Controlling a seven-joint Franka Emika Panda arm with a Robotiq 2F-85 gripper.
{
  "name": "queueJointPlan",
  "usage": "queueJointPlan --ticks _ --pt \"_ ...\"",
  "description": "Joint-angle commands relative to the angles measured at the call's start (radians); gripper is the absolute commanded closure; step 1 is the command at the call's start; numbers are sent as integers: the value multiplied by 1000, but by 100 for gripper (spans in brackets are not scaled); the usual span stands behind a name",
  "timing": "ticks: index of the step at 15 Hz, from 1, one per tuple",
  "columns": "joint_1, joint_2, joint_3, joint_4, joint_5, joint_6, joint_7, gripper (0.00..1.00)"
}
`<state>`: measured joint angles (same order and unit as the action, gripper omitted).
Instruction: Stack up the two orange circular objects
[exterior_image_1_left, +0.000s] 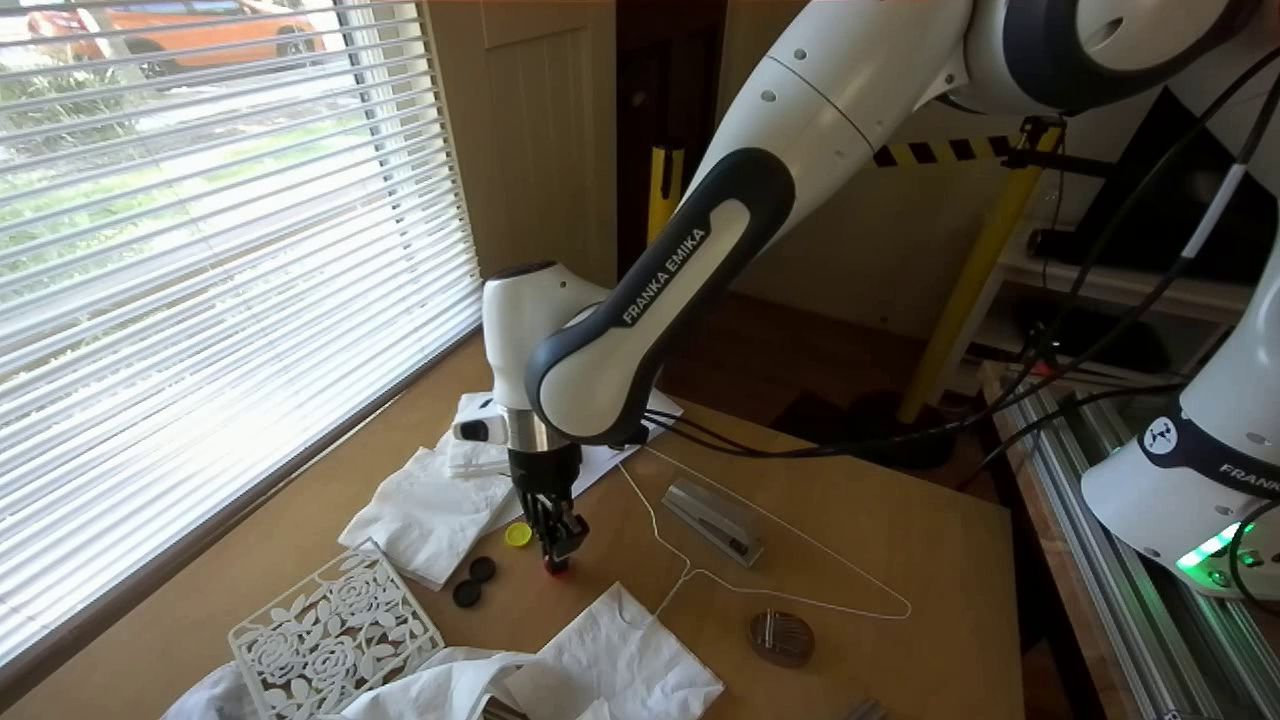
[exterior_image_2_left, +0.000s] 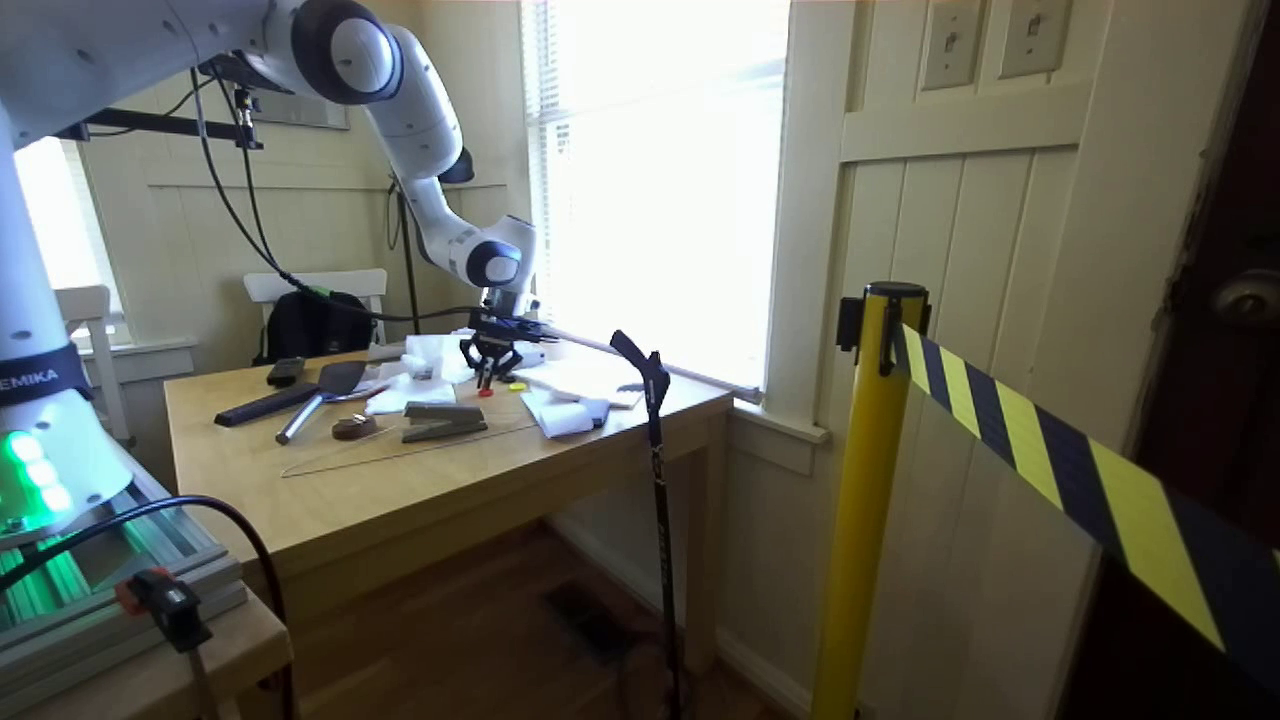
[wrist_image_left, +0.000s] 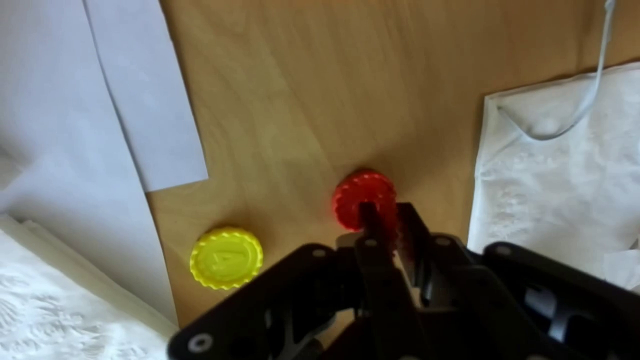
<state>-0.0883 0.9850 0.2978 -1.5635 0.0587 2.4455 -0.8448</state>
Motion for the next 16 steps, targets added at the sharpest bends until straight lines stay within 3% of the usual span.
queueJointPlan --ticks 1,8,12,16 --pt "2 2 -6 11 1 -16 1 54" --pt "2 -6 -12 -2 0 -13 6 8" --pt "4 -9 -15 -7 -2 -14 8 2" --pt "6 -13 -19 -9 -5 -16 11 10"
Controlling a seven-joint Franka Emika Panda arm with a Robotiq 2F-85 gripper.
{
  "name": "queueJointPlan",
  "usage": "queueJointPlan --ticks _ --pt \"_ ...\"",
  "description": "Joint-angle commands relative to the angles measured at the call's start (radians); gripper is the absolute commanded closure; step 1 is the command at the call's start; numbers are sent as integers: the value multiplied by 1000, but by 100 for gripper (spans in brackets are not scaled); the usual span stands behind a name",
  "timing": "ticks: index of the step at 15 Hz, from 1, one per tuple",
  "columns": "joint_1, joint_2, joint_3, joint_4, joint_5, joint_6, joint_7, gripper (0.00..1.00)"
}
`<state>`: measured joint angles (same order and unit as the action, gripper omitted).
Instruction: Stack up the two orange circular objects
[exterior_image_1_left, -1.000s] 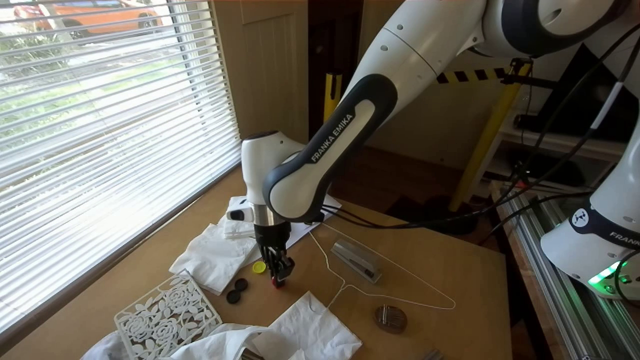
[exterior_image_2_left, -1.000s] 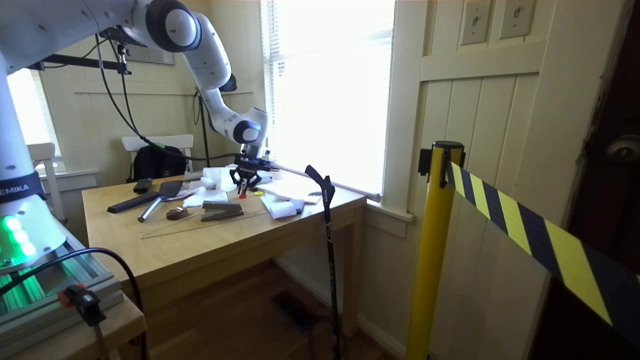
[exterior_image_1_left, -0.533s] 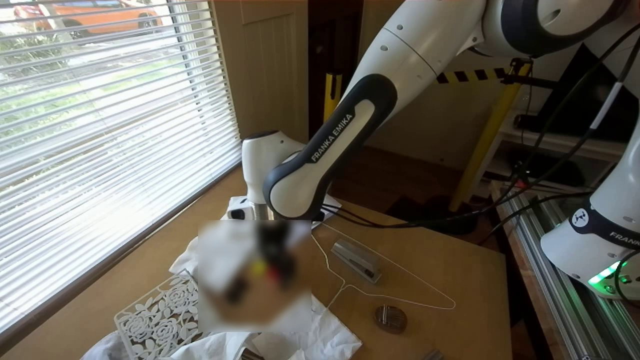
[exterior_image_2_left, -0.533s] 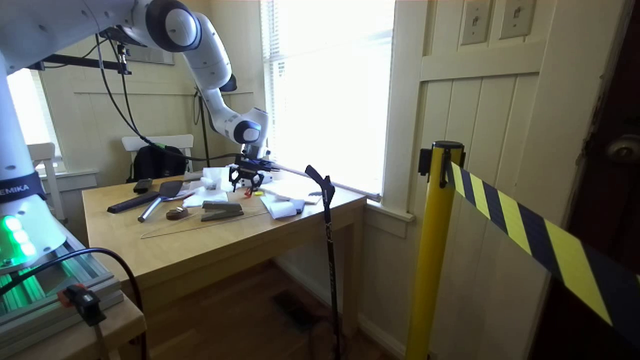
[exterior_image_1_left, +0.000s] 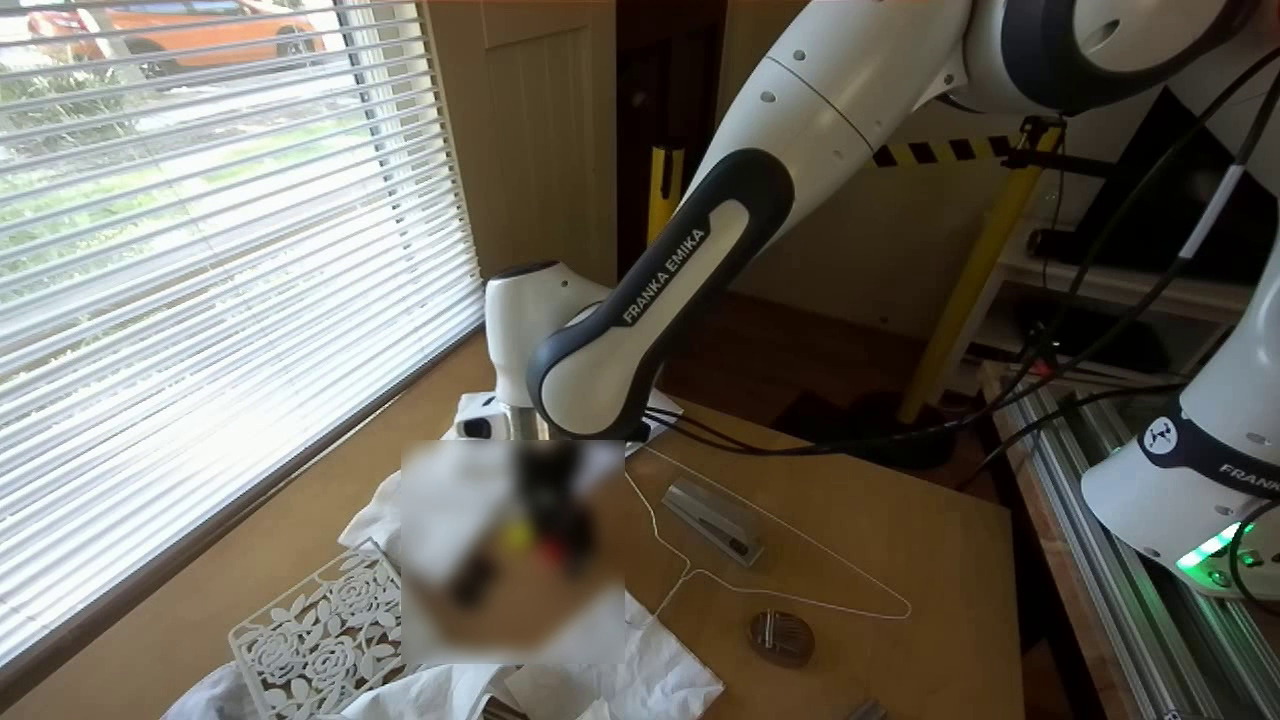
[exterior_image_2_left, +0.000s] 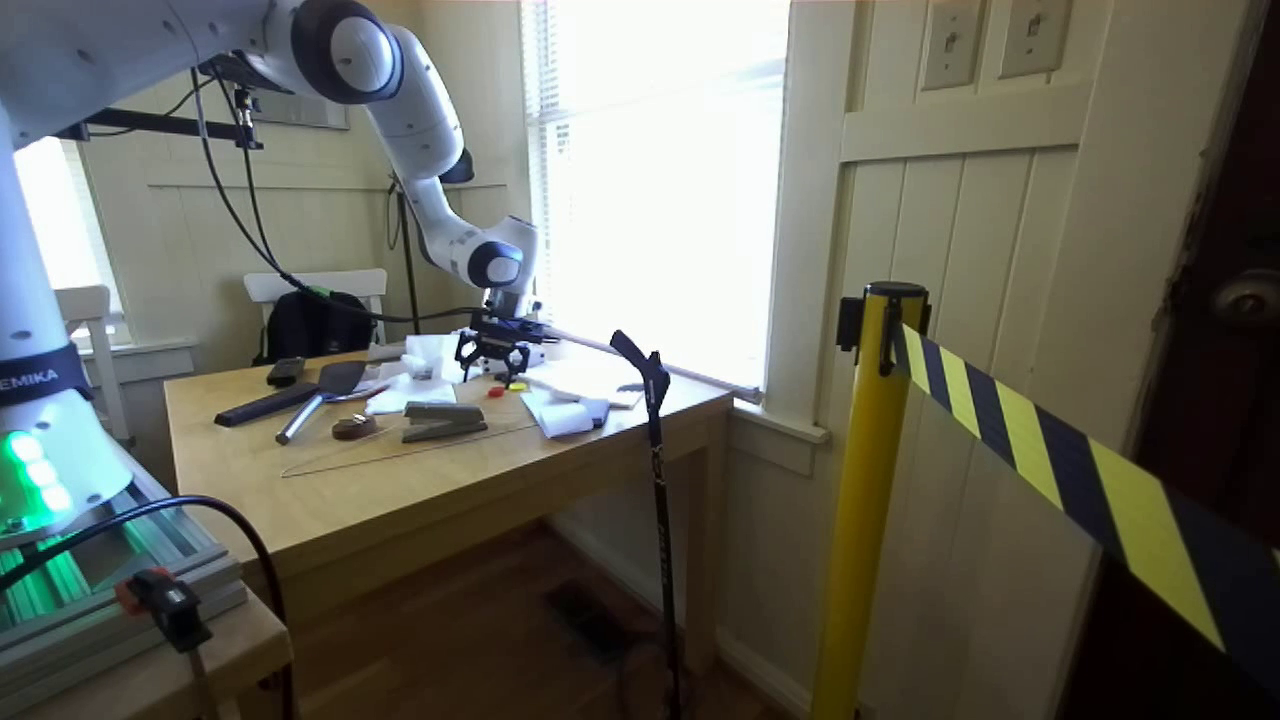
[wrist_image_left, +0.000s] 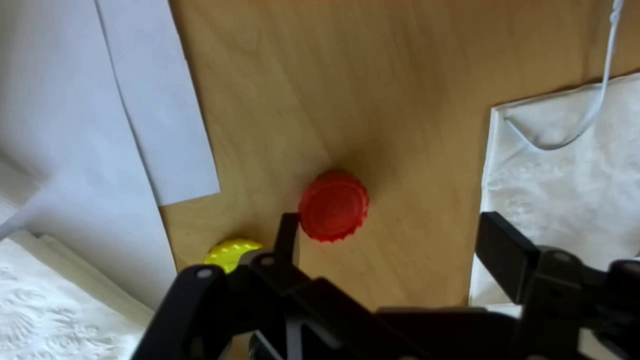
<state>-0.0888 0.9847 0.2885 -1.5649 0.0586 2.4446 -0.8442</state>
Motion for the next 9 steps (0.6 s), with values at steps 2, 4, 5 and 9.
queueJointPlan --ticks 2,4,5,9 --pt "18 -20 -25 -12 -15 -4 25 7" --pt "33 -34 -46 -19 -30 11 44 1" --pt "38 -41 -54 -22 -35 16 52 0" --pt "61 -74 -77 -31 -54 3 73 0"
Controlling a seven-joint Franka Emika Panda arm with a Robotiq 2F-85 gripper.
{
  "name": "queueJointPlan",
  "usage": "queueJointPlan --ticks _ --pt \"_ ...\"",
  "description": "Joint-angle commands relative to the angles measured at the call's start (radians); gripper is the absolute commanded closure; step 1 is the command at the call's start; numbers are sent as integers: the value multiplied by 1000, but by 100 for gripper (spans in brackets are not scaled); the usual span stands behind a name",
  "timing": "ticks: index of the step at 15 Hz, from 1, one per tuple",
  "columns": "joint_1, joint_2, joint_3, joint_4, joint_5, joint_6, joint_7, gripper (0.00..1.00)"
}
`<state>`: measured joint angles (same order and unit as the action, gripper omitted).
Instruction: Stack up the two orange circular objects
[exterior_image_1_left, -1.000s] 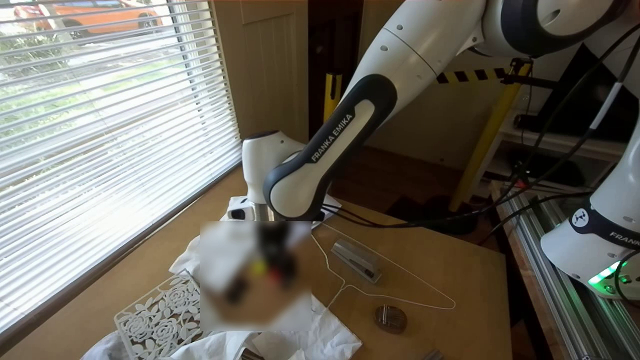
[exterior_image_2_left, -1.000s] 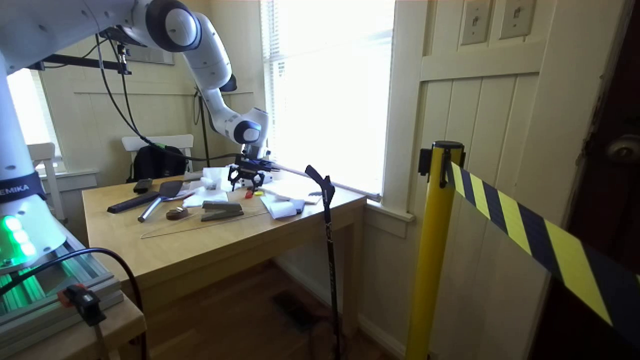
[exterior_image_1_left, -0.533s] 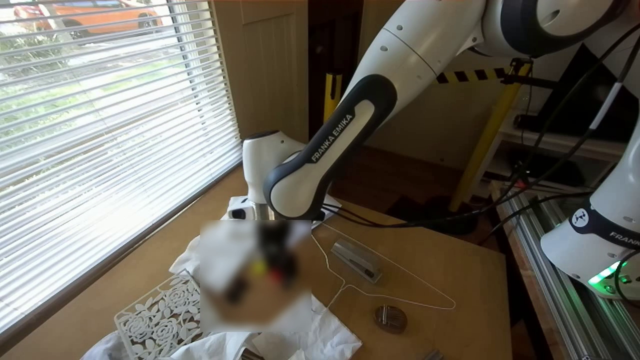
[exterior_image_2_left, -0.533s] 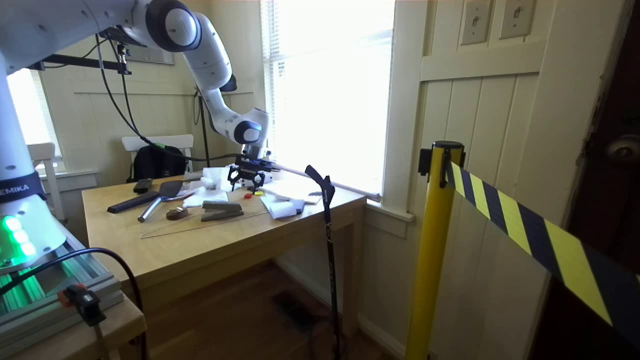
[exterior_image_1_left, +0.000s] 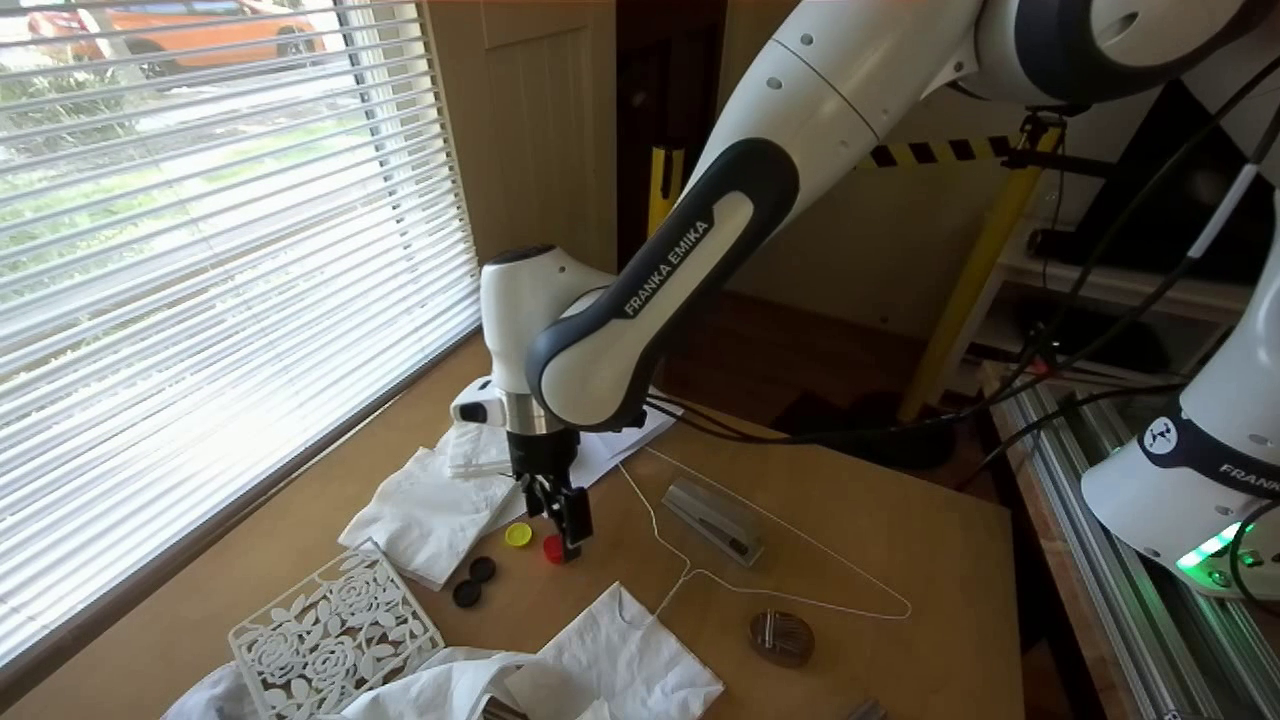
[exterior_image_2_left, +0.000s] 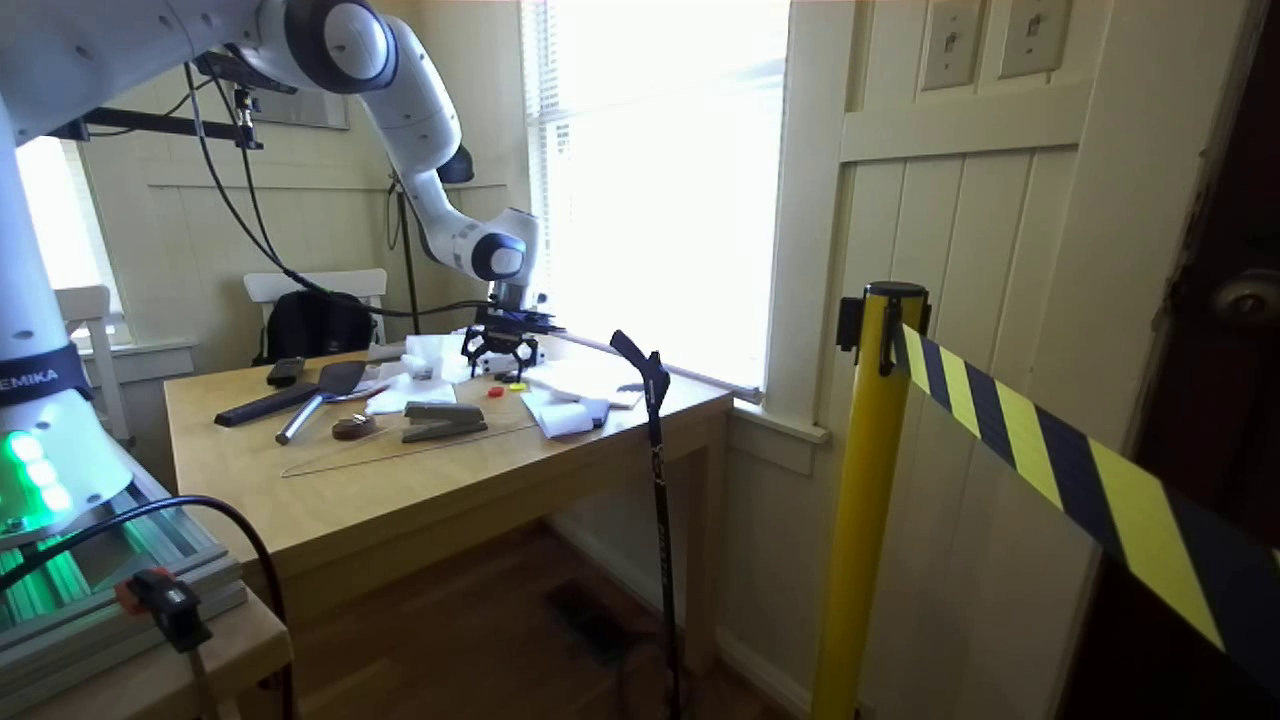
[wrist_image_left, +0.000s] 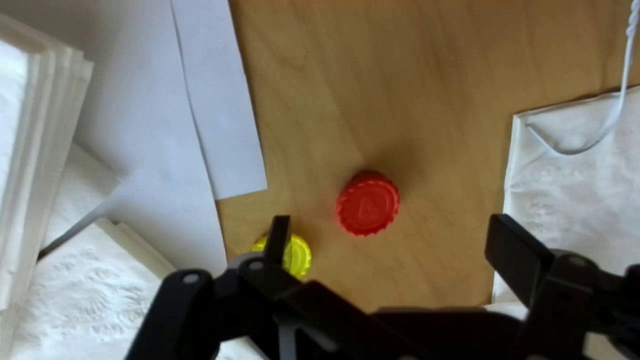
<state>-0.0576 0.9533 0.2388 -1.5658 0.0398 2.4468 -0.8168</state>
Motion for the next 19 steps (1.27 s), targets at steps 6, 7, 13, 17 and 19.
queueJointPlan --ticks 6,7,13,17,19 --pt "114 -187 -101 -91 -141 -68 174 0" --pt "132 -227 -113 -109 -165 -93 211 0" --pt "224 -448 -160 -243 -263 -224 524 0" --pt "209 -440 -132 -213 -241 -229 524 0" --pt "209 -450 -134 -229 -241 -229 533 0"
